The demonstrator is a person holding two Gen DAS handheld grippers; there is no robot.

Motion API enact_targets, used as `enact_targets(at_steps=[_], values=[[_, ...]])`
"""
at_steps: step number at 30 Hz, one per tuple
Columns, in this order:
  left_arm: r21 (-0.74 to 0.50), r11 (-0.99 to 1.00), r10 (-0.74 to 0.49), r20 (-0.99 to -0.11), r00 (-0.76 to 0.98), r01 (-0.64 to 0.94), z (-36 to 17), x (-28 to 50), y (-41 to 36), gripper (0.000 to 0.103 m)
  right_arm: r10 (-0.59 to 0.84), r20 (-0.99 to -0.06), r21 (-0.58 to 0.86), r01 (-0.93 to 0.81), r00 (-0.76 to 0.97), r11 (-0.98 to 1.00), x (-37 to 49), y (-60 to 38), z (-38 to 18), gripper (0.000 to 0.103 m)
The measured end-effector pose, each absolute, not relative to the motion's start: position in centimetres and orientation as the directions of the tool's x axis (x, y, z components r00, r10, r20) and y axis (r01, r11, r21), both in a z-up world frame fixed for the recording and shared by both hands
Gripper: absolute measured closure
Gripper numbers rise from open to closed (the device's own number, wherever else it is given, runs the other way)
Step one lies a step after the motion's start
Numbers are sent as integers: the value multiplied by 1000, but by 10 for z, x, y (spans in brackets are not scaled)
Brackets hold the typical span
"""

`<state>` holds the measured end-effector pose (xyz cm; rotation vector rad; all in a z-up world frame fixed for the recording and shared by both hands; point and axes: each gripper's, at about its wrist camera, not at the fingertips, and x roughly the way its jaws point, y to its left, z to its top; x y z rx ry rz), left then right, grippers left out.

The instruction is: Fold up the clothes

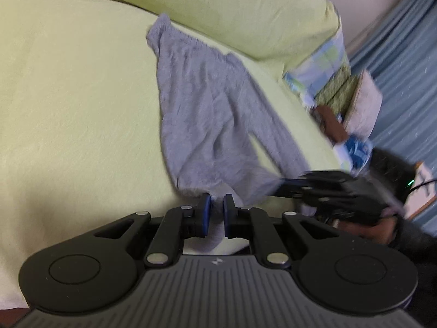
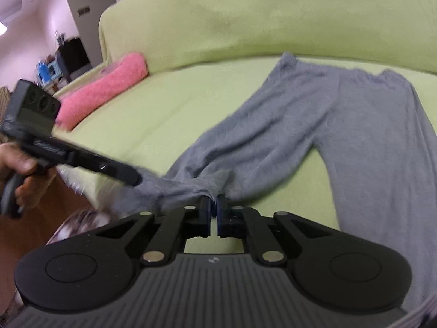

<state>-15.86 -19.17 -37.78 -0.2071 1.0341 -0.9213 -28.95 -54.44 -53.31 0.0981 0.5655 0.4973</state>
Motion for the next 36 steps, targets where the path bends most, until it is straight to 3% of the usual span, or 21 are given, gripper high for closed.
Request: enact_targets(at_steps=[5, 8, 10, 11, 12, 14, 23, 24, 25, 26, 27, 32, 36], values=[[-494, 660, -686, -704, 184, 566, -388, -163, -195, 94, 429, -549, 191, -392, 718, 900, -297, -547, -551, 99], [-437, 687, -642, -739, 204, 581, -390, -166, -201, 88, 431, -544, 193, -393, 720, 899, -306, -549, -551, 95], [-407, 698, -622, -752, 217, 590, -390, -169, -205, 79, 429, -535, 176, -400, 728, 899, -310, -551, -550, 71], [-397, 700, -616, -756, 222, 593, -390, -170, -206, 73, 427, -533, 171, -401, 731, 900, -313, -553, -550, 70], [-392, 700, -616, -755, 226, 597, -390, -172, -208, 66, 429, -533, 174, -401, 730, 899, -313, -555, -550, 70], [-379, 699, -613, -755, 234, 606, -390, -175, -210, 63, 434, -532, 183, -402, 727, 897, -313, -558, -552, 70], [-289, 718, -558, -783, 275, 633, -387, -185, -222, 61, 458, -510, 196, -421, 728, 886, -304, -547, -564, 68], [-294, 719, -559, -783, 273, 630, -386, -184, -221, 64, 462, -508, 212, -414, 727, 885, -299, -547, -563, 74], [-297, 720, -559, -783, 271, 627, -386, -183, -221, 66, 471, -514, 239, -408, 717, 881, -296, -548, -563, 90], [-293, 720, -557, -785, 272, 629, -385, -183, -221, 68, 483, -522, 267, -403, 703, 876, -294, -549, -562, 97], [-272, 719, -544, -793, 275, 639, -381, -185, -221, 68, 494, -529, 295, -396, 690, 869, -292, -550, -561, 99], [-209, 724, -527, -782, 332, 657, -356, -168, -219, 59, 498, -544, 244, -440, 676, 864, -312, -561, -541, 95], [-134, 716, -509, -772, 381, 685, -338, -119, -242, 54, 434, -495, 186, -396, 753, 899, -310, -596, -518, 78]])
